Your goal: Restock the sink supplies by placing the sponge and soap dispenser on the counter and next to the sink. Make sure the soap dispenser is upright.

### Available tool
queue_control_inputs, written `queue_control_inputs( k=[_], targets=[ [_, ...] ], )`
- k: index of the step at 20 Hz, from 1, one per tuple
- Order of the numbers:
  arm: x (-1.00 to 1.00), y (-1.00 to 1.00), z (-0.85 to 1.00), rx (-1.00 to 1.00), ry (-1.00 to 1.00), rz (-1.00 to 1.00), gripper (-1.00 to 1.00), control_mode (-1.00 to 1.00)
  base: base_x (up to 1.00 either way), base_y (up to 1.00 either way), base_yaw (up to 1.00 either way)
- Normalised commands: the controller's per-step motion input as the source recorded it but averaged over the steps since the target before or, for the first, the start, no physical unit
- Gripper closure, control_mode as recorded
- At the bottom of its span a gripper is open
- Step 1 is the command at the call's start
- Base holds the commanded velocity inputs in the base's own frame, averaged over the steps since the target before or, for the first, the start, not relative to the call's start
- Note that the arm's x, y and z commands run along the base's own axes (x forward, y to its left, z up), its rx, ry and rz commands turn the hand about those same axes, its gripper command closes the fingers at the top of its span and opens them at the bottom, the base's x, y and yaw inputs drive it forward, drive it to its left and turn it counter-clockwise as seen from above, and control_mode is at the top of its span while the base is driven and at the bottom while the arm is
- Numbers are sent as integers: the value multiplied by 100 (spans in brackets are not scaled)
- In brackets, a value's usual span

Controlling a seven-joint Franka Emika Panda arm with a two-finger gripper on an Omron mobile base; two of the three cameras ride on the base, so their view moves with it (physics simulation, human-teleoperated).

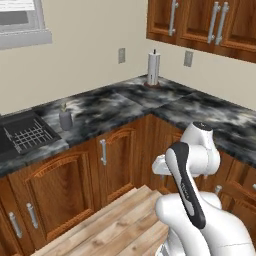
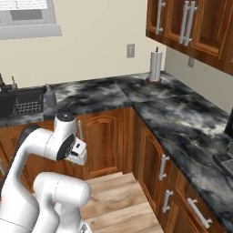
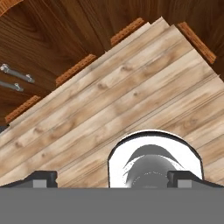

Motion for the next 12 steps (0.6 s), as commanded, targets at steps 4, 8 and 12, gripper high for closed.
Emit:
queue_control_inputs(
  k=[4,8,12],
  targets=[
    [0,0,0,0,0,0,-100,100,0,62,-74],
    [0,0,0,0,0,0,-100,100,0,58,-74],
    [0,0,0,0,0,0,-100,100,5,78,-72]
  ],
)
